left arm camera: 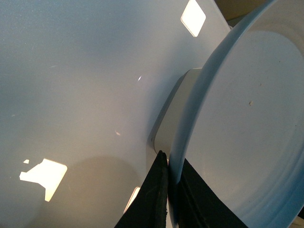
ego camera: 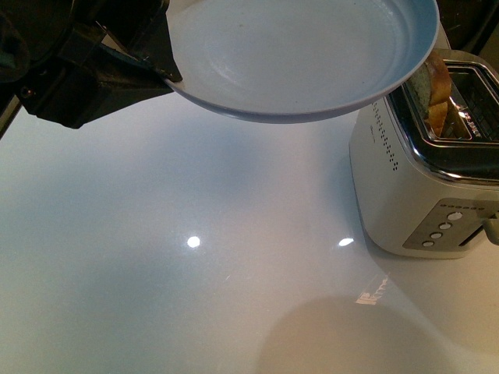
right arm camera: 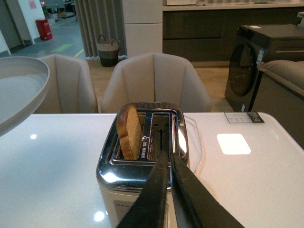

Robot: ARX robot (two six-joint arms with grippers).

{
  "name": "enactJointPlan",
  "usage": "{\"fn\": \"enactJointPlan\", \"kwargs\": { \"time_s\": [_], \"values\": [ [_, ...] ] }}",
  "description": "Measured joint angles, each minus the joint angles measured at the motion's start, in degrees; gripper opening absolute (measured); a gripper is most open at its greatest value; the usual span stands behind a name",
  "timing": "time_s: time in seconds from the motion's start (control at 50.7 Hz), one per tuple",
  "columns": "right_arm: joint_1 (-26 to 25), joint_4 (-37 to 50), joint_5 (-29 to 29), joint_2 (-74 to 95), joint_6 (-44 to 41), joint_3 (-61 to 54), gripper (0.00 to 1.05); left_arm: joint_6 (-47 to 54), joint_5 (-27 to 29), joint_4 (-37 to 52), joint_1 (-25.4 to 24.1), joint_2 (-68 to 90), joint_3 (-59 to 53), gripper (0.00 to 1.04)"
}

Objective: Left arm holds plate, right arm toasts bread

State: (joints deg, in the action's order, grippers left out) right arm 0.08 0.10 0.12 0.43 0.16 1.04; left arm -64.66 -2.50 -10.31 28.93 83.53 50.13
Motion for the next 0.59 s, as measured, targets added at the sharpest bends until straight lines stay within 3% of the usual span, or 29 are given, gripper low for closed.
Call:
{"fn": "enactJointPlan", "kwargs": {
  "time_s": [0.217, 0.316, 0.473, 0.592],
  "values": [
    [0.0, -0.02, -0.02, -0.07, 0.0, 0.0, 0.54, -0.02, -0.11, 0.0, 0.02, 0.0, 0.0, 0.03],
    [0.0, -0.02, -0.02, -0.07, 0.0, 0.0, 0.71, 0.0, -0.02, 0.0, 0.02, 0.0, 0.0, 0.03],
    [0.0, -0.02, 0.0, -0.07, 0.0, 0.0, 0.94, 3.58, 5.09, -3.67, -0.52, -0.02, 1.18, 0.03],
    [0.0, -0.02, 0.0, -0.09, 0.0, 0.0, 0.96, 4.98, 2.82, -4.42, -2.99, -0.63, 1.27, 0.03]
  ]
}}
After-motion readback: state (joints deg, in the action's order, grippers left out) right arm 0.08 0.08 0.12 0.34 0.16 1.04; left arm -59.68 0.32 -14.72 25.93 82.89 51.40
